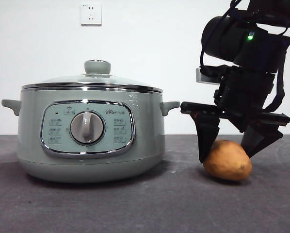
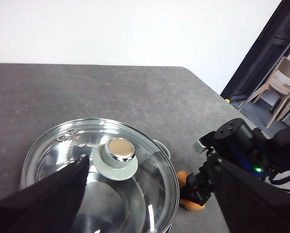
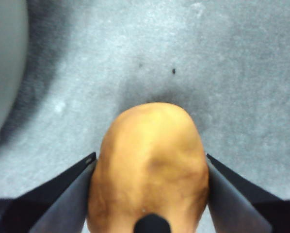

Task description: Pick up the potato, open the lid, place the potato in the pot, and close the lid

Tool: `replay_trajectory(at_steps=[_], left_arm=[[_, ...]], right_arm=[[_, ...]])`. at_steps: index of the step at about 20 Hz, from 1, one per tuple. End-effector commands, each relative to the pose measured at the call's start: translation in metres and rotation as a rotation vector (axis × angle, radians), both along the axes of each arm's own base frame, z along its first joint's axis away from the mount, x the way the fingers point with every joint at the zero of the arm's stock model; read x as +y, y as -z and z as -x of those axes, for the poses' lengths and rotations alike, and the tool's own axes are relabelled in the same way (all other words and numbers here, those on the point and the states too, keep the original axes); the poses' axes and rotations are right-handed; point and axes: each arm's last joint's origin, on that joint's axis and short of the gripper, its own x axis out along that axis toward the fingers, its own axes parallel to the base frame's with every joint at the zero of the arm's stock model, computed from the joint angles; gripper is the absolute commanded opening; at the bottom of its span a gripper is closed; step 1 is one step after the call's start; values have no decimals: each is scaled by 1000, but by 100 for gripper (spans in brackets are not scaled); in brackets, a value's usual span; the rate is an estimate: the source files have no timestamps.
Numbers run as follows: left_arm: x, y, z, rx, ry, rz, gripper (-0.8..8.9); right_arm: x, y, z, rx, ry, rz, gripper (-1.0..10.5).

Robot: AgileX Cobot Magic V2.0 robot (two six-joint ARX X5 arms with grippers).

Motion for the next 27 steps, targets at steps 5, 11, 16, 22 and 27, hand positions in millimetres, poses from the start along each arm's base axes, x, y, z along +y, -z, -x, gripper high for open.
replay_trajectory(at_steps=[5, 11, 16, 22, 27], left_arm=[[-6, 12, -26, 55, 25, -38, 409], [-48, 32, -67, 63, -5, -138, 409], [-95, 55, -93, 26, -82, -258, 407], [-120, 90, -119, 64, -84, -368, 405], [-124, 100, -123, 90, -69, -396, 182]], right_arm=[[-15, -54, 31, -69, -26, -28, -12], [-37, -95, 69, -122, -32, -43, -12], [-46, -108, 84, -149, -31, -58, -12], [-49, -109, 89, -125, -31, -45, -11], [-49, -108, 89, -122, -32, -44, -11]])
